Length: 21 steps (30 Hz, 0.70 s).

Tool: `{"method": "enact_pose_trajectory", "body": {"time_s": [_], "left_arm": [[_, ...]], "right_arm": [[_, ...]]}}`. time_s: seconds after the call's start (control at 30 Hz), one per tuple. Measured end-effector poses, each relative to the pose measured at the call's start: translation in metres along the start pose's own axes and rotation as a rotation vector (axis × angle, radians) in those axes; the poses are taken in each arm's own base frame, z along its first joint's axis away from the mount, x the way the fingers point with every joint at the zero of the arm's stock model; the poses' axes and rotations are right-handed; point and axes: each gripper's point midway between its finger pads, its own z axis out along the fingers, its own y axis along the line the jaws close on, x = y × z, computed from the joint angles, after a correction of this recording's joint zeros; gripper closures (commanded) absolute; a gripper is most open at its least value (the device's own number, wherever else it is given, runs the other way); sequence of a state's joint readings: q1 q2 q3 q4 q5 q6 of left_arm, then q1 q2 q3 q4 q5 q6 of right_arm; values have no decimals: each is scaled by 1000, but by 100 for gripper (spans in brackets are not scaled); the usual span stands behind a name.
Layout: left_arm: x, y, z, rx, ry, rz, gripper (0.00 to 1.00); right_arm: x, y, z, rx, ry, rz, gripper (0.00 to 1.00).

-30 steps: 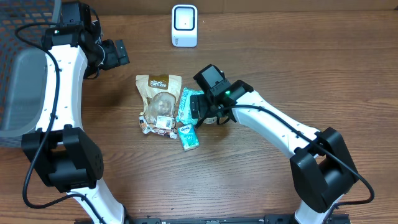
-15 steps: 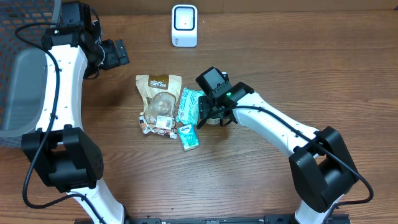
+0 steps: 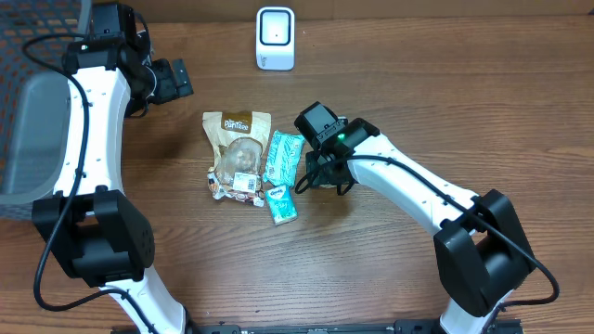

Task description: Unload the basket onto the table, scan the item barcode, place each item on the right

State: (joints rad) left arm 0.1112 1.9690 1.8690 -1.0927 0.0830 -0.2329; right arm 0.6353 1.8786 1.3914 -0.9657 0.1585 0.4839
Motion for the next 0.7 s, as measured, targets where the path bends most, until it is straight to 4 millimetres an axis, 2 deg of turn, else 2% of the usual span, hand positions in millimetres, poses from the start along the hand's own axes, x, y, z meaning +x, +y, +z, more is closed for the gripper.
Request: {"method": "enact_pose_trajectory", "body": {"time_s": [0.07, 0.13, 0.3, 0.47, 0.7], "left_arm": [[0, 0, 0, 0, 0, 0, 0], [0, 0, 0, 0, 0, 0, 0], [0, 0, 0, 0, 0, 0, 0], [0, 0, 0, 0, 0, 0, 0], [0, 0, 0, 0, 0, 0, 0]], "right_arm": [[-7, 1, -1, 1, -28, 7, 9], [-18, 3, -2, -2, -76, 14, 6], [-45, 7, -7, -16, -182, -5, 6], [-46, 6, -7, -6, -190, -36, 14], [-42, 3, -7, 7, -173, -55, 15]]}}
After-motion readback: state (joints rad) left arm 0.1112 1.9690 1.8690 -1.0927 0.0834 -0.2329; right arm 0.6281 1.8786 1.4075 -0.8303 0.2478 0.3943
